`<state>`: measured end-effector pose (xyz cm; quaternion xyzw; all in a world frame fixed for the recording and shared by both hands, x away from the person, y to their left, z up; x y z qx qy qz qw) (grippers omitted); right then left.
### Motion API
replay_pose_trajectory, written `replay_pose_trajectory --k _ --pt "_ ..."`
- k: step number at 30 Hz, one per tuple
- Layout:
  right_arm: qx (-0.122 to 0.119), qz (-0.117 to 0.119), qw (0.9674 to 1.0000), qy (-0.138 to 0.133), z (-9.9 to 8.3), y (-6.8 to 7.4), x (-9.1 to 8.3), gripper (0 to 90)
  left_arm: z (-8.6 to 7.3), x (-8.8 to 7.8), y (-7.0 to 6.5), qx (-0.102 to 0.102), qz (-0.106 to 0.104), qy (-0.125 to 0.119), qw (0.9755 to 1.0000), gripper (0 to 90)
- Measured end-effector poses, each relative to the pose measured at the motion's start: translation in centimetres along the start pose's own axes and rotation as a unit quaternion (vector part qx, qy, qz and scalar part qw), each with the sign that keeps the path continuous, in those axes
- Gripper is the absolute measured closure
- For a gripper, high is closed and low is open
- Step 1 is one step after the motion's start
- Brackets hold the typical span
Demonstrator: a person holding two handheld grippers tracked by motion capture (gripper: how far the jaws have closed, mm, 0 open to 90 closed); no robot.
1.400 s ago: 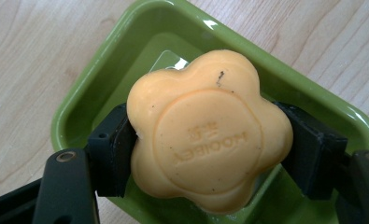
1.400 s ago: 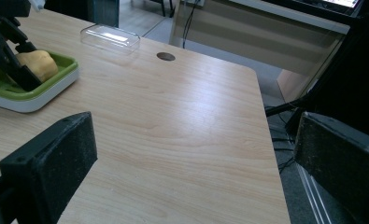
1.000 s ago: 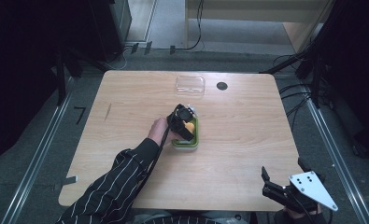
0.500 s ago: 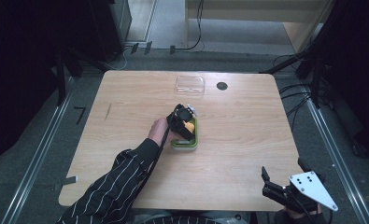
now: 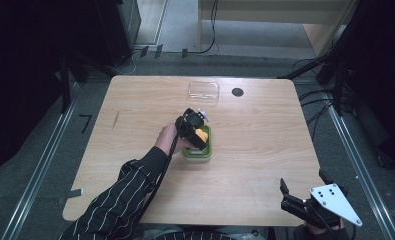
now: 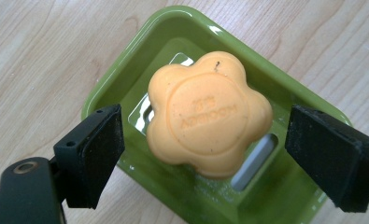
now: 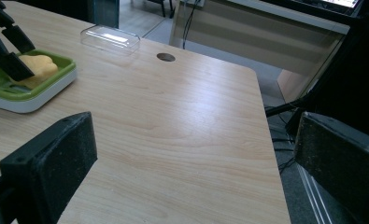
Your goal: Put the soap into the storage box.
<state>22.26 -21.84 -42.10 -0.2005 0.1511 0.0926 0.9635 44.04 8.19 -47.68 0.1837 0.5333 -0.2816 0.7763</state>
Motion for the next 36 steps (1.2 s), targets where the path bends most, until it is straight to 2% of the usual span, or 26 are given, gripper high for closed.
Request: replay_pose_trajectory --k 8,10,16,21,36 --pt "0.000 0.000 1.0000 0.001 0.0 0.0 0.0 0.0 -1.1 -0.9 0.9 -0.004 0.008 0.010 0.9999 9.3" --pt "0.000 0.000 1.0000 0.001 0.0 0.0 0.0 0.0 -1.4 -1.2 1.2 -0.011 0.011 0.012 0.9998 8.4" --pt "-0.001 0.000 1.0000 0.001 0.0 0.0 0.0 0.0 -2.4 -1.7 1.9 -0.016 0.018 0.025 0.9994 6.4" --pt "0.000 0.000 1.0000 0.000 0.0 0.0 0.0 0.0 -3.4 -2.1 2.4 -0.022 0.022 0.045 0.9985 4.7" --pt "-0.001 0.000 1.0000 0.000 0.1 0.0 0.0 0.0 -6.2 -3.9 3.9 -0.043 0.042 0.042 0.9973 4.3"
Point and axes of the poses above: each handheld gripper's, and its own axes: x roughly forward along the jaws, z roughly out of its top, y roughly to its left, the point moved 5 cm from there along x, roughly forward along the jaws, and after that the axes turned 13 degrees about -x, right-handed, at the moved point
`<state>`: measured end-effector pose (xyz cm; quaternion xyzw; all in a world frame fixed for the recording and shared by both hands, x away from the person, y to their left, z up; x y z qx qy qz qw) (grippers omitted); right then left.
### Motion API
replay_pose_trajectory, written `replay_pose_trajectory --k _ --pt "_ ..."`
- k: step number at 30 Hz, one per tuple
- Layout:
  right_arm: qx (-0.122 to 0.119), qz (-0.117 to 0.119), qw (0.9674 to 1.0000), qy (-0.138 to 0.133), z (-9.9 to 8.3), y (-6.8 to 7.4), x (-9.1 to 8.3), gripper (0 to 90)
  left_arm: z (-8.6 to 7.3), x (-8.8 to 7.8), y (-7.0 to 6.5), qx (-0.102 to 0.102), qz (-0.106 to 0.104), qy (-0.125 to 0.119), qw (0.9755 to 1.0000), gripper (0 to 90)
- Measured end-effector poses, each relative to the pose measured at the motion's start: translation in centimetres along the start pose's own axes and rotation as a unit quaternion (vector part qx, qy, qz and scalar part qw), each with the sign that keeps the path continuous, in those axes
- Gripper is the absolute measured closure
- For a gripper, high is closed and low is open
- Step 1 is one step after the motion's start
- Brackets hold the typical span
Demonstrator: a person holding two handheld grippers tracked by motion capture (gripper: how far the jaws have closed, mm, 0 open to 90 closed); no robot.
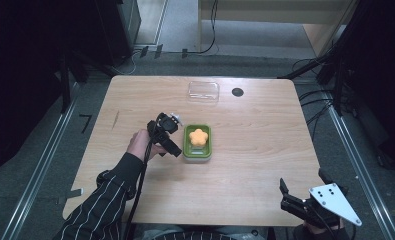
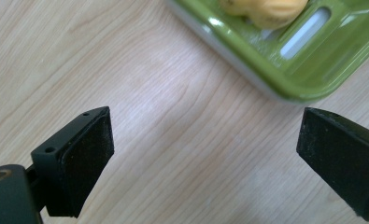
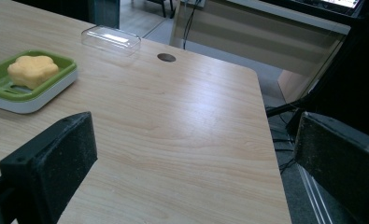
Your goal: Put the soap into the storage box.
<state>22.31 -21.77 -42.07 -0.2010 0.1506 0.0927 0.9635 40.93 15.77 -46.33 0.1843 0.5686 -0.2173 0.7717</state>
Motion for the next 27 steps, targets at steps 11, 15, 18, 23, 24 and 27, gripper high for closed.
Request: replay_pose_trajectory --k 11,15,18,23,24,27 --pt "0.001 0.001 1.0000 -0.002 0.0 0.0 0.0 0.0 -2.2 -0.6 1.5 -0.022 0.003 0.007 0.9997 4.1" --pt "0.003 0.001 1.0000 -0.002 0.1 0.1 0.0 0.0 -3.0 -0.9 1.9 -0.030 0.007 0.007 0.9995 4.0" --pt "0.003 0.001 1.0000 -0.003 0.1 0.0 0.0 0.0 -3.7 -1.0 2.1 -0.033 0.009 0.007 0.9994 4.0" --pt "0.002 0.003 1.0000 -0.004 0.1 0.1 0.1 0.0 -4.9 -1.2 2.6 -0.039 0.008 0.020 0.9990 3.9" --pt "0.002 0.003 1.0000 -0.004 0.1 0.1 0.1 0.0 -5.2 -1.2 2.7 -0.040 0.011 0.020 0.9989 3.9" --pt "0.002 0.003 1.0000 -0.005 0.2 0.1 0.1 0.0 -6.0 -1.3 3.0 -0.045 0.015 0.024 0.9986 3.8"
Point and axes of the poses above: each handheld gripper's, and its own axes: x roughly forward along the jaws, z roughly out of its top, y roughly to its left, the point moved 5 cm from there along x, roughly forward along the jaws, and after that the axes turned 13 degrees about -x, right-handed, at the moved point
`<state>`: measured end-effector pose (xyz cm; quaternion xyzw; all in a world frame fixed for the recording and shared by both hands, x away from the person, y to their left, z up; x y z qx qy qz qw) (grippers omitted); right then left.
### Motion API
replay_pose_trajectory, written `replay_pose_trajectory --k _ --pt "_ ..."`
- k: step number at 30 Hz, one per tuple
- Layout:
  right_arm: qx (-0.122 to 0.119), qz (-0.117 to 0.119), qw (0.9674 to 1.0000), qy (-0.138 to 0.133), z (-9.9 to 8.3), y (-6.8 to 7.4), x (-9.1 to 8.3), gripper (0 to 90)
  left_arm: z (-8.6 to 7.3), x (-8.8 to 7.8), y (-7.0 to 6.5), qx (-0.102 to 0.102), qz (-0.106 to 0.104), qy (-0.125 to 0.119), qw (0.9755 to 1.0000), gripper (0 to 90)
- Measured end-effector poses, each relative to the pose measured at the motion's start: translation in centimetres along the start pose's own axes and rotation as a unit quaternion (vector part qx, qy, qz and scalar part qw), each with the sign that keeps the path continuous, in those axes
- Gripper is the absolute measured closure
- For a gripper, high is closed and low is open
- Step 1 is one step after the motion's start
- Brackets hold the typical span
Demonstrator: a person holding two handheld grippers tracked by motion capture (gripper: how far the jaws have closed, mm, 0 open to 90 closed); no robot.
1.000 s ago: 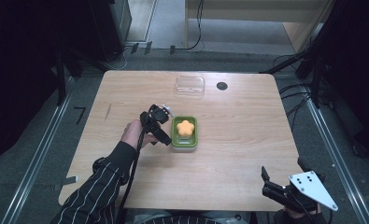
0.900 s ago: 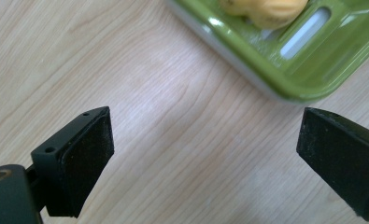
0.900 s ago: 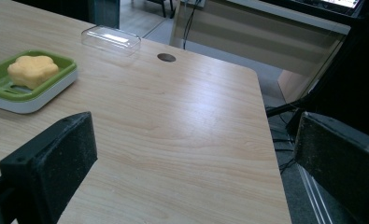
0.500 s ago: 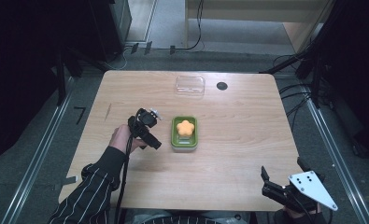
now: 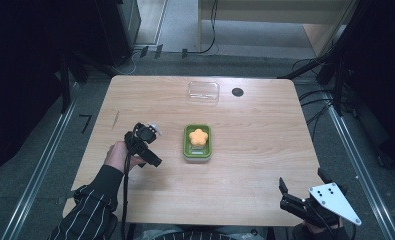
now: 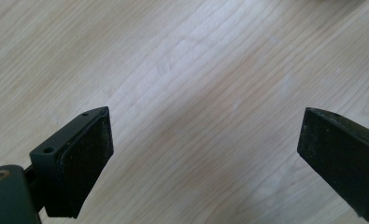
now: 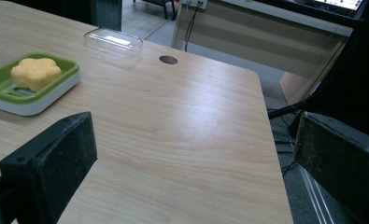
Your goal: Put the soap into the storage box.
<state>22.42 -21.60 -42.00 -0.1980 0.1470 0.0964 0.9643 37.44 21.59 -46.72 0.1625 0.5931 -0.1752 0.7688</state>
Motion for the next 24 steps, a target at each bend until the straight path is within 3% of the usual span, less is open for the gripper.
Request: replay_pose_trajectory --k 24 --pt "-0.003 0.006 1.0000 -0.002 0.2 0.2 0.3 0.0 -7.4 -0.4 1.9 -0.036 0.022 0.030 0.9987 3.2"
Point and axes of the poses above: each handheld gripper's, and its own axes: x roughly forward along the jaws, z roughly out of its top, y roughly to its left, the point moved 5 cm from there along x, roughly forward along the jaws, and after that the axes turned 13 degrees about -x, right-handed, at the moved point
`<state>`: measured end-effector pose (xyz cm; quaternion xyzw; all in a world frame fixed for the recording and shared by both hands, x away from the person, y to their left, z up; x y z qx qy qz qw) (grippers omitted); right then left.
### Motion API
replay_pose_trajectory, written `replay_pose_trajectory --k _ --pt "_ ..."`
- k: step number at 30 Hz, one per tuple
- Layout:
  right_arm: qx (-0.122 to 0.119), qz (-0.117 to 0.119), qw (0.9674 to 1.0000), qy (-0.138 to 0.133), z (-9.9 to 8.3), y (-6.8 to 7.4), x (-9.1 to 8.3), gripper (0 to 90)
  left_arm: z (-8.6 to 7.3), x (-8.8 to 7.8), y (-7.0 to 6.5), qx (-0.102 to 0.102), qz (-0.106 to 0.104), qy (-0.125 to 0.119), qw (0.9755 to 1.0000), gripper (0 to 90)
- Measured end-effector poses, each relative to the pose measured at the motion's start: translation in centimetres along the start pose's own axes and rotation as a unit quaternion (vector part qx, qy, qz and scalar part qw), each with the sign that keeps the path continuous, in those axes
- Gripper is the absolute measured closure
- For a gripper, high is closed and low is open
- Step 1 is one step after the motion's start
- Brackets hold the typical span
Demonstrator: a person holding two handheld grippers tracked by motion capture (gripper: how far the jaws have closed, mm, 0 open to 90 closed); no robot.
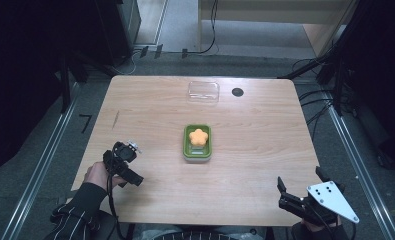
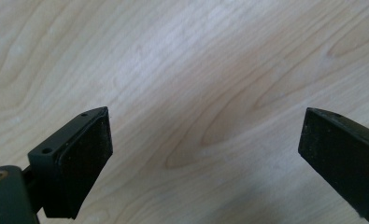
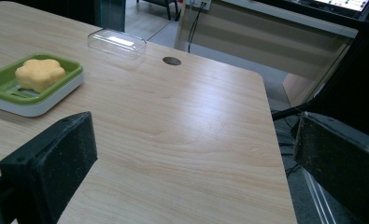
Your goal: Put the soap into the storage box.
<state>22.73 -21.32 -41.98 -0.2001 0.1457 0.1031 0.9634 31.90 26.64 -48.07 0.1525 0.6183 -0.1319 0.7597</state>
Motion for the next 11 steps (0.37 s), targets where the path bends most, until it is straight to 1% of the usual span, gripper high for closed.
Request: replay_pose_trajectory --k 3,6,8,11 --pt "0.000 0.001 1.0000 0.000 0.0 0.0 0.0 0.0 -0.8 0.1 0.2 -0.005 0.002 0.002 1.0000 3.1" --pt "-0.001 0.001 1.0000 -0.001 0.0 0.0 0.1 0.0 -1.3 0.3 0.3 -0.006 0.002 0.008 0.9999 3.1" --pt "0.000 0.001 1.0000 -0.001 0.0 0.0 0.1 0.0 -1.4 0.6 0.3 -0.006 0.000 0.013 0.9999 3.0" --pt "0.002 0.003 1.0000 -0.001 0.1 0.1 0.2 0.0 -1.4 0.8 0.1 -0.003 0.003 0.016 0.9999 2.8"
Point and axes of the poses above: each handheld gripper's, and its own axes: x roughly forward along the jaws, z roughly out of its top, y roughly to its left, the point moved 5 cm from there along x, roughly forward along the jaws, and after that the axes turned 13 degrees about -x, right-handed, at the moved point
